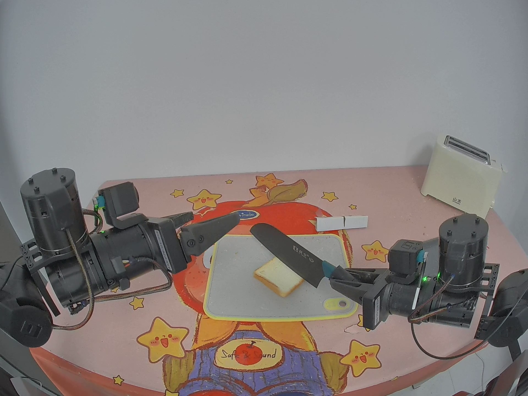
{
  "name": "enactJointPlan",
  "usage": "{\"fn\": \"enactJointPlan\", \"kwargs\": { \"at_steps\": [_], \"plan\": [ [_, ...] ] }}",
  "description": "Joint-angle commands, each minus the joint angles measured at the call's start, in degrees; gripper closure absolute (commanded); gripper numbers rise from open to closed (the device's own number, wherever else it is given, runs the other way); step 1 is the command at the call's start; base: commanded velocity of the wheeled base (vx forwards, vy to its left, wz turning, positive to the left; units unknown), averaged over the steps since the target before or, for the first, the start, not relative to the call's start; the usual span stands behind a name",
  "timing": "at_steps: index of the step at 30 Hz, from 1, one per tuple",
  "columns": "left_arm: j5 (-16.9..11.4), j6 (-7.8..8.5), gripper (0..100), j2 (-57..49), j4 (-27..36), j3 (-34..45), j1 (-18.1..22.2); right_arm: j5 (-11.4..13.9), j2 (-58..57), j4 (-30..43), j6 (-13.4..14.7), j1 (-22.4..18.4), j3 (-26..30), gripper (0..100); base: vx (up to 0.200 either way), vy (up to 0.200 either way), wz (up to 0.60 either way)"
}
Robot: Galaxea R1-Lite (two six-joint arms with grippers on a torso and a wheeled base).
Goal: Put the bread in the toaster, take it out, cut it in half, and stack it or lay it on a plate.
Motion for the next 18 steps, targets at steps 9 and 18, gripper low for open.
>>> {"fn": "enactJointPlan", "kwargs": {
  "at_steps": [9, 18],
  "plan": [
    [0.1, -0.03, 0, 1.6, -0.3, 0.7, -0.1, 0.1, 0.9, 0.0, -0.1, -0.2, 0.5, 100, 0.000, 0.000, 0.00],
    [0.1, -0.03, 0, 1.6, -0.3, 0.8, -0.1, 0.0, 2.1, 0.0, -0.5, -0.3, 0.7, 100, 0.000, 0.000, 0.00]
  ]
}}
